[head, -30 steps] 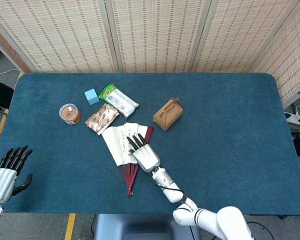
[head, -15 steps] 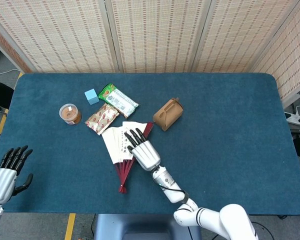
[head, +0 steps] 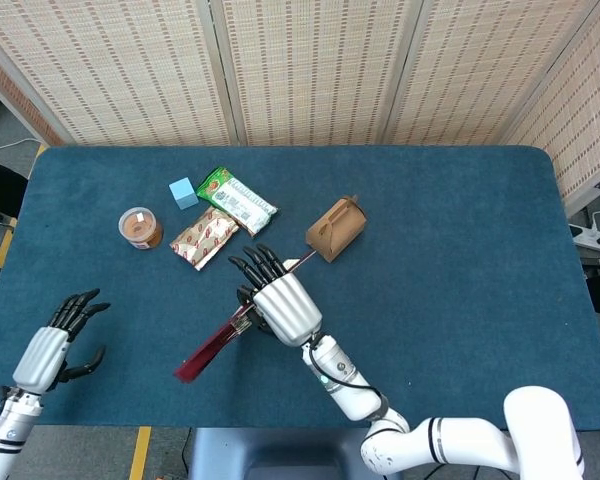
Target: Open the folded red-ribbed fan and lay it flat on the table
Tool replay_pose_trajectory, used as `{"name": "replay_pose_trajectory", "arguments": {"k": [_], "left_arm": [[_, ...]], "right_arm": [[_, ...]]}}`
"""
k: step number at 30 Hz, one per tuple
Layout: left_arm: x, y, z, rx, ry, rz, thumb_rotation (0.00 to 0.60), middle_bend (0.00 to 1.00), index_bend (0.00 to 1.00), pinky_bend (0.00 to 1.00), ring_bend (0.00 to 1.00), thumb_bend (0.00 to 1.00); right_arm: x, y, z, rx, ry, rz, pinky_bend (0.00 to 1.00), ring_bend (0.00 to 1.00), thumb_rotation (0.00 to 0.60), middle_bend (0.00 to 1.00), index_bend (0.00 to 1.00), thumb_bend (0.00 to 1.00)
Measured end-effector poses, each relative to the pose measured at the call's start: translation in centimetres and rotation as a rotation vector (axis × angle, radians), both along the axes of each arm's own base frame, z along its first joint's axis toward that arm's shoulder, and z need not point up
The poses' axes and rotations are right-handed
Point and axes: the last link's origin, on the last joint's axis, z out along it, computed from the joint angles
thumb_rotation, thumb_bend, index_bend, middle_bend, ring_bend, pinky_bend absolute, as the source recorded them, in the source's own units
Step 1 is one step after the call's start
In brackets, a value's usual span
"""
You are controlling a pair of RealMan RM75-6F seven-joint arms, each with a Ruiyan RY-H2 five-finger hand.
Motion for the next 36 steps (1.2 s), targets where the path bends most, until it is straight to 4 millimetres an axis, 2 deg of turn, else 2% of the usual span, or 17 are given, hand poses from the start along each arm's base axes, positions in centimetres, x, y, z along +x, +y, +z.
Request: {"name": "replay_pose_trajectory", "arguments": {"k": [4, 8, 15, 19, 25, 36], "left_arm": [[2.1, 1.0, -2.7, -0.133, -0.149, -0.014, 0.600, 0.00, 0.01, 0.00, 0.00, 0.42], [4.2, 1.3, -5.0, -0.267, -0.301, 0.006, 0.600, 0.00, 0.00, 0.00, 0.00, 0.42], [8.2, 1.6, -7.0, -0.381, -0.494, 0.018, 0.600, 0.00, 0.00, 0.00, 0.00, 0.39], [8.3, 3.0, -7.8, -0.313, -0.459, 0.033, 0.600, 0.00, 0.00, 0.00, 0.00, 0.38], [7.5, 5.6, -9.2, -0.214, -0.452, 0.122, 0.600, 0.00, 0.00, 0.00, 0.00, 0.38], [9.3, 4.5, -10.2, -0.305, -0.521, 0.062, 0.600, 0.00, 0.00, 0.00, 0.00, 0.38]], "right_arm": [[0.7, -0.7, 1.8, 0.044, -0.026, -0.081, 0.06, 0.00, 0.600, 0.10, 0.68, 0.55], [1.8, -1.3, 2.8, 0.104, -0.066, -0.154, 0.06, 0.00, 0.600, 0.10, 0.68, 0.55], [5.4, -1.6, 3.6, 0.151, -0.103, -0.173, 0.06, 0.00, 0.600, 0.10, 0.68, 0.55], [6.5, -1.7, 3.0, 0.154, -0.097, -0.191, 0.06, 0.00, 0.600, 0.10, 0.68, 0.55], [7.4, -2.0, 2.3, 0.158, -0.101, -0.229, 0.06, 0.00, 0.600, 0.10, 0.68, 0.54], [8.6, -1.5, 0.9, 0.185, -0.114, -0.214, 0.06, 0.00, 0.600, 0.10, 0.68, 0.55]]}}
